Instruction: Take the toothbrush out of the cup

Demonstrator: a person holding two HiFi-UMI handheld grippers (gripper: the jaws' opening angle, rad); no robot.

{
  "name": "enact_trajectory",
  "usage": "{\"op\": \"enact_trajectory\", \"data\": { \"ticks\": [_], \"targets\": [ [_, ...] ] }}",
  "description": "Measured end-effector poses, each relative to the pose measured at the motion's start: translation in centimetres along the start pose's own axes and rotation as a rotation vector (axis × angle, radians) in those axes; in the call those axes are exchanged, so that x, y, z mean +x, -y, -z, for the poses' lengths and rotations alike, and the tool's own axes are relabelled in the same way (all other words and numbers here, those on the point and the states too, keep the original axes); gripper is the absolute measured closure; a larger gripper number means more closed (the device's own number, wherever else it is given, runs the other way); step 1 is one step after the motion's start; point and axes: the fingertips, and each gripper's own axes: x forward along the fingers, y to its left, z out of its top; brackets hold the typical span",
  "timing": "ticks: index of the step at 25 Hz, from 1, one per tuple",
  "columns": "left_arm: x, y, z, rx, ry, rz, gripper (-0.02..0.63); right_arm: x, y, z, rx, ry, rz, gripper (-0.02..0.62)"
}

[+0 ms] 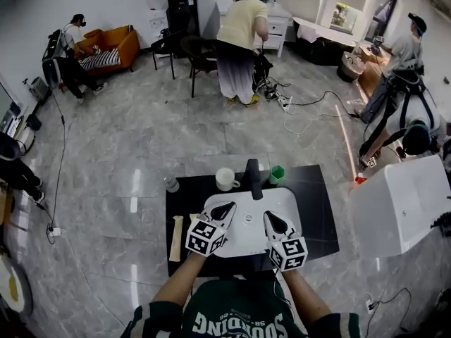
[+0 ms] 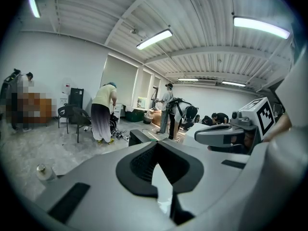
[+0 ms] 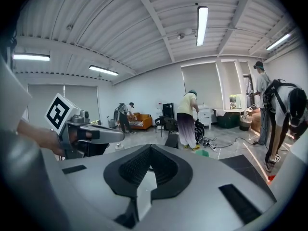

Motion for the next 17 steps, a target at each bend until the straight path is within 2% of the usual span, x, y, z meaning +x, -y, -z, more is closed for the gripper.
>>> {"op": "enact_trajectory", "data": {
  "ticks": [17],
  "targets": [
    [-0.23, -0.19, 0.31, -0.012, -0.009, 0.000, 0.597, -0.04, -0.28, -0.04, 0.000, -0.008, 0.003, 0.557]
  ]
}}
